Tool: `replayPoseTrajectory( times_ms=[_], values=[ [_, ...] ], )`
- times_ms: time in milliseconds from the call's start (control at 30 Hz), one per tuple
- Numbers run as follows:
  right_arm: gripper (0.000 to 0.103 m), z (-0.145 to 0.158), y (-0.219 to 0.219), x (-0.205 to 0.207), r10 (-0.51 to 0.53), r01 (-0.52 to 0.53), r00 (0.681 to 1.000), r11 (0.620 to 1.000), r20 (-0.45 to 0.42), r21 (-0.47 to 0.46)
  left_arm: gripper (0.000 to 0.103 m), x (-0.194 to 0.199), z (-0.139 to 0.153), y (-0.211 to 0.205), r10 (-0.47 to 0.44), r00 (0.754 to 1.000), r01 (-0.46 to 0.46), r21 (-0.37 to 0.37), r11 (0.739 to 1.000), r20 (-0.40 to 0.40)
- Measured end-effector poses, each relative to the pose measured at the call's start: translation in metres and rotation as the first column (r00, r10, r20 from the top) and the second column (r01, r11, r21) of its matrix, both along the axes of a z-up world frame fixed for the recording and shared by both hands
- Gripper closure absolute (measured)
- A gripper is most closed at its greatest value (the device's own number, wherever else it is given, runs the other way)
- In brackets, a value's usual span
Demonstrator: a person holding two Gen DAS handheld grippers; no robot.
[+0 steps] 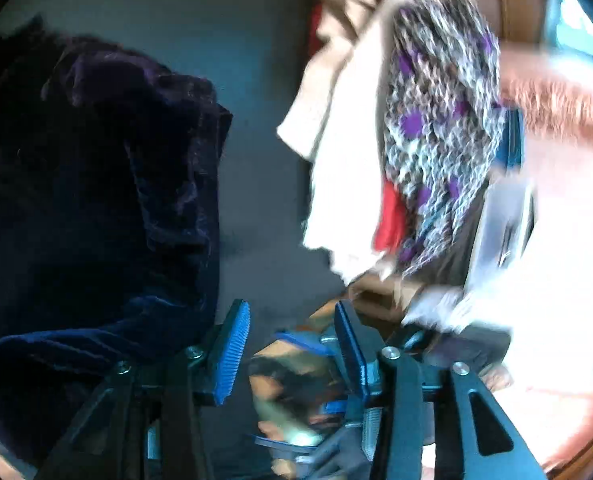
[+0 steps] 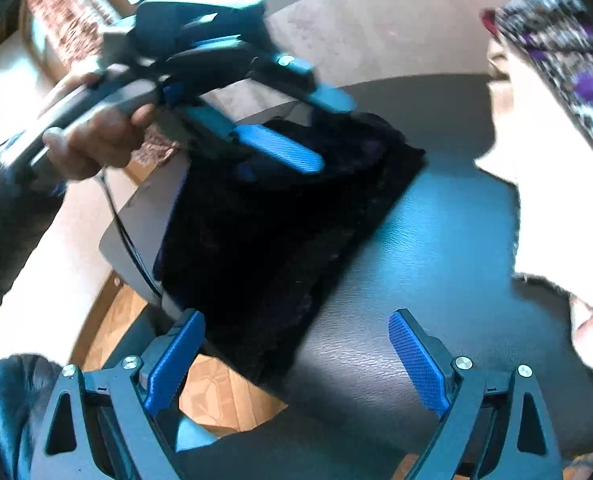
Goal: Fold clothes
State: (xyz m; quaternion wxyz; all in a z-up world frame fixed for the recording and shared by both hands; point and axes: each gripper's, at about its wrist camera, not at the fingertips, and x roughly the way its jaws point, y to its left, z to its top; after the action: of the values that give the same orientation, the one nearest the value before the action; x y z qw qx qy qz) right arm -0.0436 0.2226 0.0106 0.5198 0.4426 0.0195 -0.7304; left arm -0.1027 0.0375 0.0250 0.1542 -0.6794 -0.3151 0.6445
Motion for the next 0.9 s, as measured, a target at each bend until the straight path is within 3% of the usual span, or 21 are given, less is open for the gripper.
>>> replayPoseTrajectory(
  times_ms=[33,133,167,233,267,300,367,433,500,633,700,767,900],
  values=[
    [0.009,0.003,0.000,0.006,0.015,-0.015,1.000,1.000,-0.010,0.002,0.061,0.001,0.005,0.003,-0.059,0.998,0.051,-0.214,0.976,-0.033],
    [0.008,0.012,-0.006,0.013,0.040,-0.039,0.999,0.999,-0.029,0.007,0.061,0.008,0.006,0.004,-0.083,0.996,0.082,-0.035,0.996,-0.031],
    [0.008,0.014,-0.007,0.015,0.046,-0.046,0.998,0.999,-0.036,0.008,0.061,0.010,0.010,0.005,-0.084,0.995,0.088,0.098,0.991,-0.045],
    [0.008,0.017,-0.008,0.017,0.054,-0.053,0.997,0.998,-0.053,0.016,0.061,0.015,0.035,0.008,-0.083,0.986,0.120,0.268,0.956,-0.145],
    [0.008,0.019,-0.009,0.018,0.057,-0.055,0.996,0.998,-0.065,0.027,0.059,0.017,0.047,0.010,-0.096,0.976,0.153,0.310,0.938,-0.193],
    [0.008,0.019,-0.010,0.018,0.058,-0.056,0.996,0.998,-0.067,0.028,0.058,0.022,0.060,0.012,-0.140,0.959,0.207,0.274,0.939,-0.246],
    [0.008,0.021,-0.011,0.018,0.056,-0.053,0.996,0.998,-0.075,0.037,0.061,0.030,0.073,0.005,-0.145,0.947,0.178,0.092,0.980,-0.287],
    [0.008,0.026,-0.009,0.018,0.050,-0.048,0.995,0.999,-0.083,0.024,0.060,0.045,0.082,-0.014,-0.093,0.935,0.172,0.209,0.963,-0.342],
    [0.008,0.032,-0.011,0.018,0.047,-0.046,0.995,0.999,-0.093,0.011,0.059,0.068,0.091,-0.053,0.040,0.921,0.096,0.324,0.941,-0.387],
    [0.008,0.040,-0.027,0.015,0.057,-0.059,0.992,0.998,-0.110,-0.014,0.058,0.120,0.093,-0.108,0.214,0.901,-0.006,0.482,0.876,-0.377],
    [0.007,0.042,-0.044,0.011,0.072,-0.075,0.991,0.997,-0.114,-0.021,0.058,0.151,0.094,-0.133,0.267,0.877,-0.065,0.450,0.891,-0.401],
    [0.007,0.049,-0.066,0.008,0.091,-0.097,0.988,0.994,-0.126,-0.041,0.058,0.173,0.086,-0.153,0.325,0.858,-0.120,0.460,0.880,-0.398],
    [0.007,0.057,-0.114,0.002,0.136,-0.145,0.981,0.988,-0.141,-0.060,0.057,0.217,0.049,-0.202,0.492,0.795,-0.325,0.436,0.839,-0.356]
  ],
)
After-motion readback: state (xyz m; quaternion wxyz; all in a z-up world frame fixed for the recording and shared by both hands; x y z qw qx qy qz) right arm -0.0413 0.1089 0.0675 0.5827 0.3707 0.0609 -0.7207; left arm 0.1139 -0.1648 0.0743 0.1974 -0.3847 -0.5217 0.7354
